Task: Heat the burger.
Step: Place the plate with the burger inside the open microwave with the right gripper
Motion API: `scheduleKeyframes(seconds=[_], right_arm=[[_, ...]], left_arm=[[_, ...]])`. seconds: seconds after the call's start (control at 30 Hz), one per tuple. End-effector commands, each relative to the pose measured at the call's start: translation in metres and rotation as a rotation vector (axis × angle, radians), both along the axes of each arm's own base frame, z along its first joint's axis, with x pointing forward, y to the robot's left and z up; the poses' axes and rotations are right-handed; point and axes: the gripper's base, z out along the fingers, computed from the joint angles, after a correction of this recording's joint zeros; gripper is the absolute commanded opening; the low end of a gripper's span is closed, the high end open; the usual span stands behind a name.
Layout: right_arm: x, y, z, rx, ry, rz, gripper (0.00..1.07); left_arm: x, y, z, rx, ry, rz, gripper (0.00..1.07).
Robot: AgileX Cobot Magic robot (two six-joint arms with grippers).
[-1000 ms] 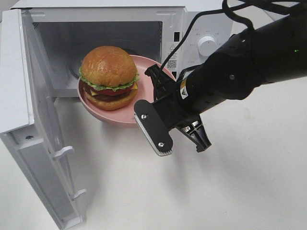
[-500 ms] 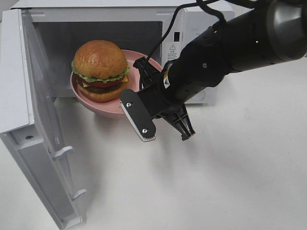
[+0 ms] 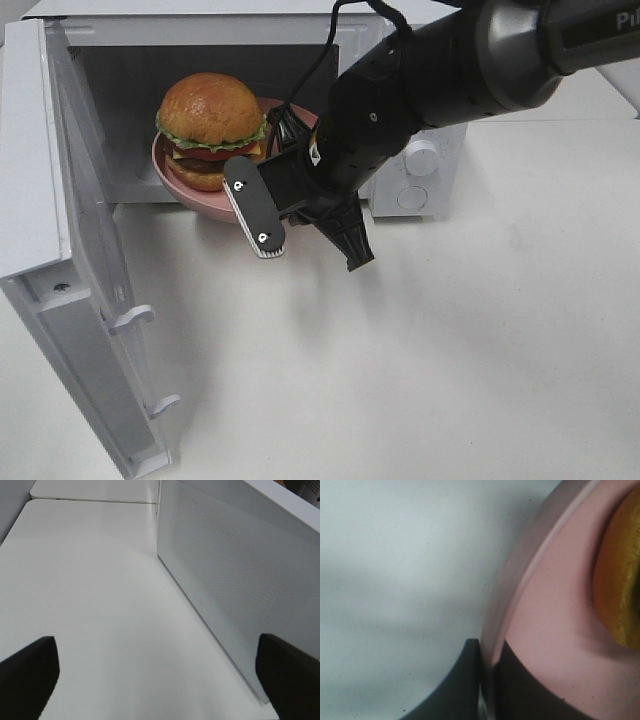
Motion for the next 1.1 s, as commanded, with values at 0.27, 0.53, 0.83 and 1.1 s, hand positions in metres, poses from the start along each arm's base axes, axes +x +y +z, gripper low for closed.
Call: scheduleKeyframes(seconds=[0.27,0.53,0.83,1.1], right_arm=[[0.025,0.016,0.011,0.036,-0.058,-0.028,0.00],[0.036,0.029,0.012,0.036,-0.064,-0.062,0.00],[0.049,0.038,0.013,0.061,-0.074,-0.101,0.00],[0.056,0.042,0.009,0.059,-0.072,-0.135,0.00]], left_arm=[[0.000,0.000,-0.001,-0.005,0.002,0.003,1.00],[0.000,0.000,-0.001,-0.005,0.002,0.003,1.00],[0.000,0.000,-0.001,-0.004,0.002,0.003,1.00],[0.000,0.000,-0.001,-0.003,0.002,0.004,1.00]])
